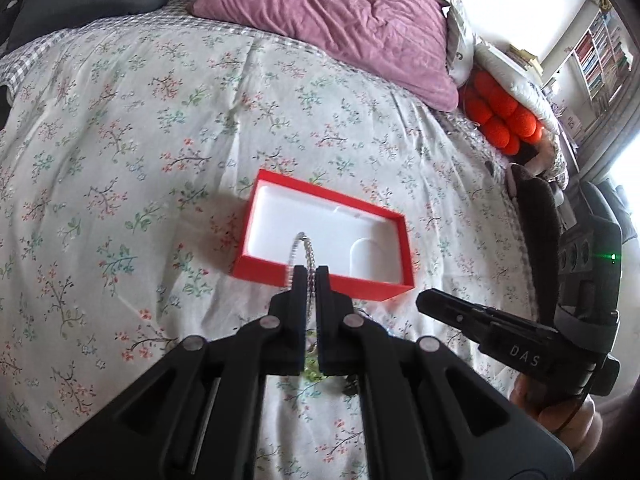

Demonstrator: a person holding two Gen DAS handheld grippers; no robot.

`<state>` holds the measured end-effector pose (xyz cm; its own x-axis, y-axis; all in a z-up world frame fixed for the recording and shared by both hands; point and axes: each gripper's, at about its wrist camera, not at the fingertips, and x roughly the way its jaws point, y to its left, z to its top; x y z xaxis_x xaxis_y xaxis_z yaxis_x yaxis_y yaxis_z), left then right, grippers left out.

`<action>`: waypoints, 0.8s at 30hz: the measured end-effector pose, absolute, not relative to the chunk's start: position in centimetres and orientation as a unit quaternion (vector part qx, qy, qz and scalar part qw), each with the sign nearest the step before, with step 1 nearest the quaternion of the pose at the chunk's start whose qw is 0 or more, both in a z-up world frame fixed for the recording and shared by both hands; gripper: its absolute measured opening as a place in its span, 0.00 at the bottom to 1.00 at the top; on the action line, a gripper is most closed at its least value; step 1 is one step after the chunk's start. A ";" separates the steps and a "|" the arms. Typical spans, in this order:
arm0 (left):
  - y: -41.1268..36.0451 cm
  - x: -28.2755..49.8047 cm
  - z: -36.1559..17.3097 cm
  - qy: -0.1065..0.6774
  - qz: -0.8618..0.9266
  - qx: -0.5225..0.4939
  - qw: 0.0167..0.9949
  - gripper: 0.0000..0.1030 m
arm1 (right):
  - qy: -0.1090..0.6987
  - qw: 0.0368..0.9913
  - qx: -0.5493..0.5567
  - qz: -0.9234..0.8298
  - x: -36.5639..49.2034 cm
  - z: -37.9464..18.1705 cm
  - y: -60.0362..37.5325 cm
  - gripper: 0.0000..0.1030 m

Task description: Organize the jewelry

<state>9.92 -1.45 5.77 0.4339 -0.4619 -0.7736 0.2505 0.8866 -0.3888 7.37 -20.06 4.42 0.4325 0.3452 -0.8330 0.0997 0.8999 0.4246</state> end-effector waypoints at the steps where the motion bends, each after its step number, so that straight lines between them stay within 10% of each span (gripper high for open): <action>1: -2.0 10.1 5.8 0.485 -0.217 -0.112 0.840 0.04 | 0.522 0.823 0.214 0.074 7.5 4.7 -20.3 0.08; 24: -3.5 13.4 3.1 0.483 -0.225 -0.139 0.834 0.04 | 0.604 0.787 0.117 0.052 9.5 -2.9 -18.4 0.46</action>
